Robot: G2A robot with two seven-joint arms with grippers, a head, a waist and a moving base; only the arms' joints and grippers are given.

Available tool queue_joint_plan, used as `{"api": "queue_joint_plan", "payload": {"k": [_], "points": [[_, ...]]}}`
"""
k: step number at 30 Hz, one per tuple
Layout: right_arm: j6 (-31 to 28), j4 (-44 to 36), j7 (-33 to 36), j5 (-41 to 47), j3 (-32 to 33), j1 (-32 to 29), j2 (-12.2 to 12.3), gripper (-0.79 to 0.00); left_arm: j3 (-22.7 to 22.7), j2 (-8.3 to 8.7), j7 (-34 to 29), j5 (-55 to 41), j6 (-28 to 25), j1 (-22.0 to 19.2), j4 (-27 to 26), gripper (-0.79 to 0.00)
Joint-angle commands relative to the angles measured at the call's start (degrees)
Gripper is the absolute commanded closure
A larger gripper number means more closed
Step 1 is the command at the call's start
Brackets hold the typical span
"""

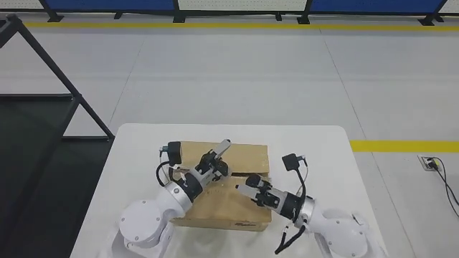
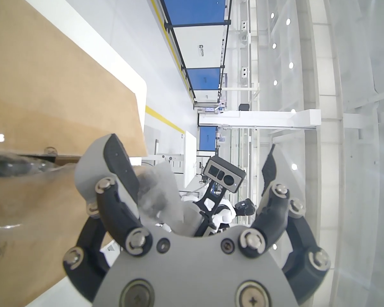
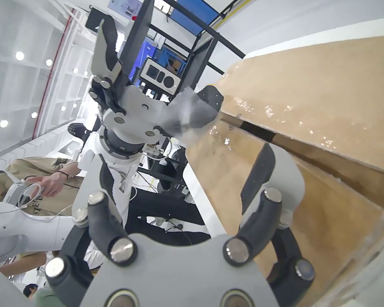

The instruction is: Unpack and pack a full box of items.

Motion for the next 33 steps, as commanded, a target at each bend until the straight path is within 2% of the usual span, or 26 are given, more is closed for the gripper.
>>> {"api": "queue_joint_plan", "payload": {"k": [1, 8, 17, 18, 20, 21, 23, 25, 26, 33], "points": [[0.48, -0.54, 0.15, -0.18, 0.2, -0.45, 0.19, -0.785, 0.49, -0.03, -0.32, 0.12, 0.04, -0.39, 0.58, -0.785], [0.09, -1.26, 1.21, 1.48, 1.16, -1.7, 0.84, -0.785, 1.72, -0.11, -0.71, 0.64, -0.38, -0.83, 1.19, -0.785], [6.89, 3.31, 3.56, 9.27, 0.01, 2.52, 0.88, -0.785, 0.57, 0.0, -0.66, -0.12, -0.73, -0.81, 1.38, -0.785], [7.71, 4.06, 3.8, 10.17, -0.17, 3.27, 0.88, -0.745, 0.3, 0.03, -0.72, -0.37, -0.8, -0.77, 1.48, -0.785], [8.87, 4.97, 4.78, 11.15, -0.39, 4.34, 0.95, -0.486, 0.0, 0.07, -0.9, -0.63, -0.84, -0.76, 1.6, -0.785], [9.53, 5.19, 5.11, 11.25, -0.51, 4.84, 0.99, -0.385, -0.14, 0.09, -0.95, -0.65, -0.87, -0.78, 1.66, -0.785], [9.93, 5.4, 5.27, 11.56, -0.74, 5.26, 1.06, -0.262, -0.32, 0.11, -1.0, -0.94, -1.02, -0.74, 1.73, -0.785], [10.49, 5.39, 5.66, 11.73, -0.94, 5.54, 1.17, -0.062, -0.42, 0.13, -1.07, -1.08, -1.16, -0.73, 1.82, -0.785], [11.06, 5.51, 5.79, 11.88, -1.01, 5.66, 1.22, 0.0, -0.45, 0.13, -1.01, -1.15, -1.22, -0.71, 1.84, -0.785], [13.53, 5.45, 5.74, 10.91, -1.31, 6.35, 1.65, 0.0, -0.66, 0.2, -1.12, -1.44, -1.49, -0.74, 1.92, -0.785]]}}
